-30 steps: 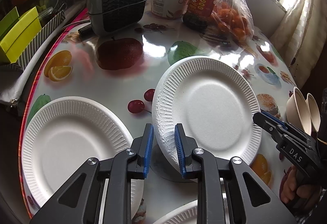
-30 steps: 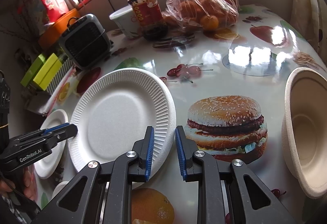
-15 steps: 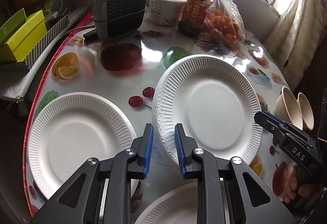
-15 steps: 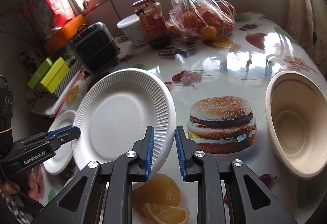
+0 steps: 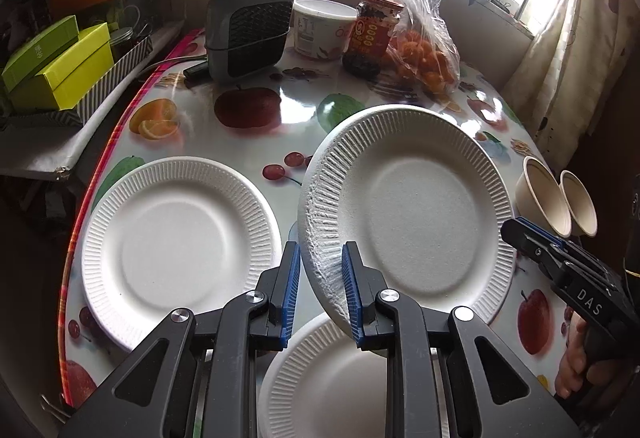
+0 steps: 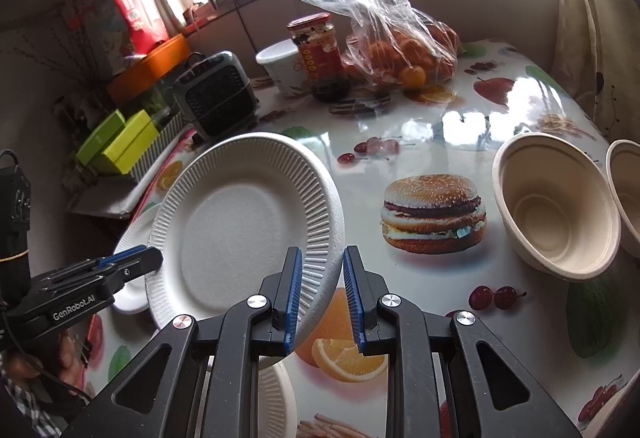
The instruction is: Organize plates and bowls
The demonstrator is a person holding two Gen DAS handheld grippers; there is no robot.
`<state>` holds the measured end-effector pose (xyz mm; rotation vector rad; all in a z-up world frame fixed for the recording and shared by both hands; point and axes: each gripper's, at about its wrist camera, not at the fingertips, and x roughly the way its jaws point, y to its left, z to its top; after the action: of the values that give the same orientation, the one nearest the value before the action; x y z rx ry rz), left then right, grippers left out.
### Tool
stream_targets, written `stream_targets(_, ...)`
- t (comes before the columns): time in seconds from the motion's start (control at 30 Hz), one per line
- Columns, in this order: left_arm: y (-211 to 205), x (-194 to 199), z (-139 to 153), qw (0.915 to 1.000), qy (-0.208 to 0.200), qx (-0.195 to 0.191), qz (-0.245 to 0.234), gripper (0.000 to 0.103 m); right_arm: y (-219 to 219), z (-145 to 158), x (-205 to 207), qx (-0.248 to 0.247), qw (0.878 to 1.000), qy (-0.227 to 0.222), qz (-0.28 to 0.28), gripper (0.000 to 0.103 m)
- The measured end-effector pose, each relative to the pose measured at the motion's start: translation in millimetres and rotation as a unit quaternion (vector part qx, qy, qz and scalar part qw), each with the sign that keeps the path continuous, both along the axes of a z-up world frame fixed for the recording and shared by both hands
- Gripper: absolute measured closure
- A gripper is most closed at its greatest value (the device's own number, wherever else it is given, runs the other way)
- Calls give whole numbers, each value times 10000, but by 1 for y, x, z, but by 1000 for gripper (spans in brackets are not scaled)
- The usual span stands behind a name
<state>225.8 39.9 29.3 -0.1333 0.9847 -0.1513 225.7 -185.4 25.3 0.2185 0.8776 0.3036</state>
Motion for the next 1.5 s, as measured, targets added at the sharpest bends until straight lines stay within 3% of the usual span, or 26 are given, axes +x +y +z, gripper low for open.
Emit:
stream_targets(0.53, 11, -49, -3, 9999, 2, -84, 89, 80, 9, 7, -48, 90, 9999, -90, 90, 82)
stream_targets(1.5, 25, -111, -34, 9993, 247, -147, 228, 80, 21, -26, -102, 175, 9994, 228, 205, 82)
